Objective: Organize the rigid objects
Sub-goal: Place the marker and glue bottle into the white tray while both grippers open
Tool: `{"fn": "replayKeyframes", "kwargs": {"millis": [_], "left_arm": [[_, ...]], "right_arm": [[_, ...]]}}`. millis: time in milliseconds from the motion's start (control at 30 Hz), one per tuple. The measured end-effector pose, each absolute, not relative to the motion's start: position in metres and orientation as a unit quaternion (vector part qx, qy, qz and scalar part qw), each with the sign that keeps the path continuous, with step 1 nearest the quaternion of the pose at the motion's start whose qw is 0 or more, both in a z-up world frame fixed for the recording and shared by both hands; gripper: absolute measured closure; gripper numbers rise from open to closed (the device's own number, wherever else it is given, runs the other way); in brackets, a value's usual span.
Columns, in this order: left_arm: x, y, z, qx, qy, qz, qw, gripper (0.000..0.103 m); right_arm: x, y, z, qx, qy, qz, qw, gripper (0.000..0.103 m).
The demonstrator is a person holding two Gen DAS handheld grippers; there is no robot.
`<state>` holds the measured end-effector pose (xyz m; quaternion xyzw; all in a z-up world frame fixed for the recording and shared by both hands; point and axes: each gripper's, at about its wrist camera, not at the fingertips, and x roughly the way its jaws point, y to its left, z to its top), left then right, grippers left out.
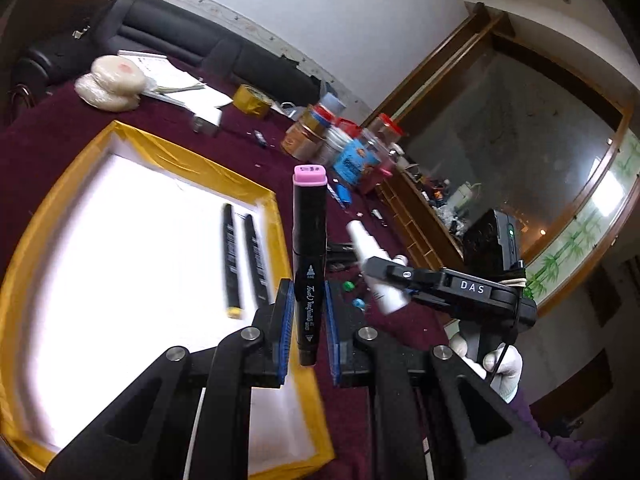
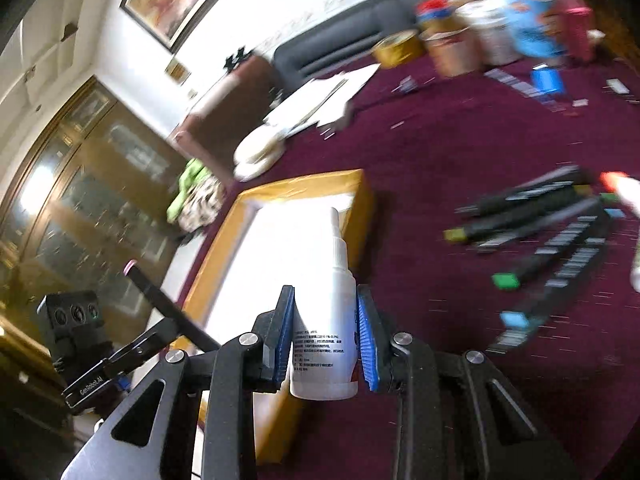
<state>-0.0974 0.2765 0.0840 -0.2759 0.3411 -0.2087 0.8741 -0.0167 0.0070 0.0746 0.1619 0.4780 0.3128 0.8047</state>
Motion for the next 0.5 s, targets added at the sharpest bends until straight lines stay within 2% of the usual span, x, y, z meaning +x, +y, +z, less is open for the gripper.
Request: {"fn": "replayKeyframes", "kwargs": {"millis": [167,300,500], "left_arm": [[-0.06,0.302,0.084,-0.251,0.375,-0.18,0.874,0.091],[-0.021,0.315,0.06,-0.268,0.412,-0.161,0.856,0.091],[0.013,0.316,0.026,-0.284,0.446,-0.144,0.836,0.091]], "right_arm": [[0.014,0.077,0.053,0.169,0.515,0.325,0.775,0.077],[0.034,0.114,0.032,0.155,0.537,0.298,0.774,0.077],[0.043,0.125,0.024,0.138,0.54,0.266,0.786,0.076]]}}
